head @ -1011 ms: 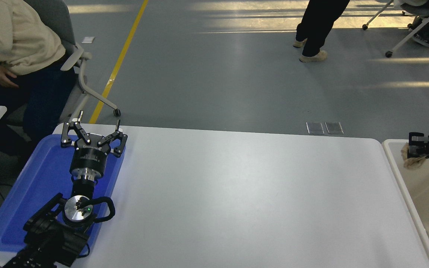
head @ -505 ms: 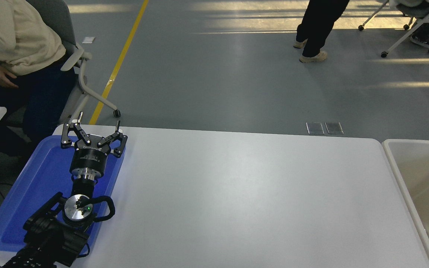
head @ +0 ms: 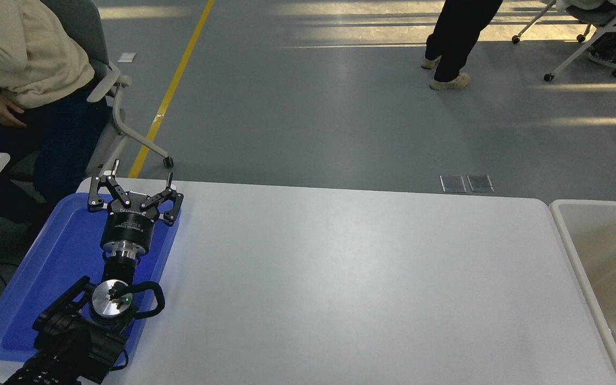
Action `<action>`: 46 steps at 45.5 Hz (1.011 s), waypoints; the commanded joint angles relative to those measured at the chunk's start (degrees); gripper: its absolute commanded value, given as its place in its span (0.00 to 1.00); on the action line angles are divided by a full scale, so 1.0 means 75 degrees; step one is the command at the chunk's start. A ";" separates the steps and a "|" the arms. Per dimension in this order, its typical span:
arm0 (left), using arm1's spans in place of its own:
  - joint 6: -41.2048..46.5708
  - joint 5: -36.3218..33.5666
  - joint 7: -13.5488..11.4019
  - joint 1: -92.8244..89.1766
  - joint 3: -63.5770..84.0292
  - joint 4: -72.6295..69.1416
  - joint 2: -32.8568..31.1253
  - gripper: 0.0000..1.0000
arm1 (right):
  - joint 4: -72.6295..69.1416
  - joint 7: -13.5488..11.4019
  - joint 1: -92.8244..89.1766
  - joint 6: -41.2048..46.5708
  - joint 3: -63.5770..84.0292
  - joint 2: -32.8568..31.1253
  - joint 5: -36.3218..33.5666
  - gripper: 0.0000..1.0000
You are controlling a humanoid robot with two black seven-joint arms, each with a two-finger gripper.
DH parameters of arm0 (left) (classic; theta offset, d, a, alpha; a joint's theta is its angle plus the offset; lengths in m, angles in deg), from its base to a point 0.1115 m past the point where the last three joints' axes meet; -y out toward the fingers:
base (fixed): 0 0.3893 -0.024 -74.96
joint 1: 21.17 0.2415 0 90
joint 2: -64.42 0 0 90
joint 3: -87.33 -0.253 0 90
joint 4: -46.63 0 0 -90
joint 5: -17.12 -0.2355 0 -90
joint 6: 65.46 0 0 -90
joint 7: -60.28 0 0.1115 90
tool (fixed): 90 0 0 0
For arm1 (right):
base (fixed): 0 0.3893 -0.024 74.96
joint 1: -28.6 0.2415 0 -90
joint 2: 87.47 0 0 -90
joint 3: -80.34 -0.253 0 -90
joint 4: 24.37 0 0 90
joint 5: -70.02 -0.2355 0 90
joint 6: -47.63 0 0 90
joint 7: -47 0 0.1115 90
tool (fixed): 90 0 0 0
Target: Pick up paper ball place in dustbin
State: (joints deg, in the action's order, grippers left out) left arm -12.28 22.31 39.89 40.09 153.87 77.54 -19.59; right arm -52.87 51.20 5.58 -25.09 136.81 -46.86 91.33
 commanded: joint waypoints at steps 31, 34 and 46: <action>0.0000 -0.0001 0.0000 0.0000 0.0000 -0.0008 0.0010 1.00 | 0.2522 -0.0020 -0.3692 -0.1050 -0.3311 0.2015 -0.0053 0.01; 0.0000 -0.0001 0.0000 0.0000 0.0000 -0.0008 0.0010 1.00 | 0.2522 -0.0020 -0.3704 -0.1073 -0.3323 0.2050 -0.0065 0.04; 0.0000 0.0011 0.0000 0.0000 0.0000 -0.0008 -0.0002 1.00 | 0.2522 -0.0032 -0.3715 -0.1073 -0.3346 0.2144 -0.0181 0.55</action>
State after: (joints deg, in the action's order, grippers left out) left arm -12.28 22.31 39.89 40.09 153.86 77.49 -19.54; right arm -34.22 51.03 -21.49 -32.48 112.70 -31.85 90.66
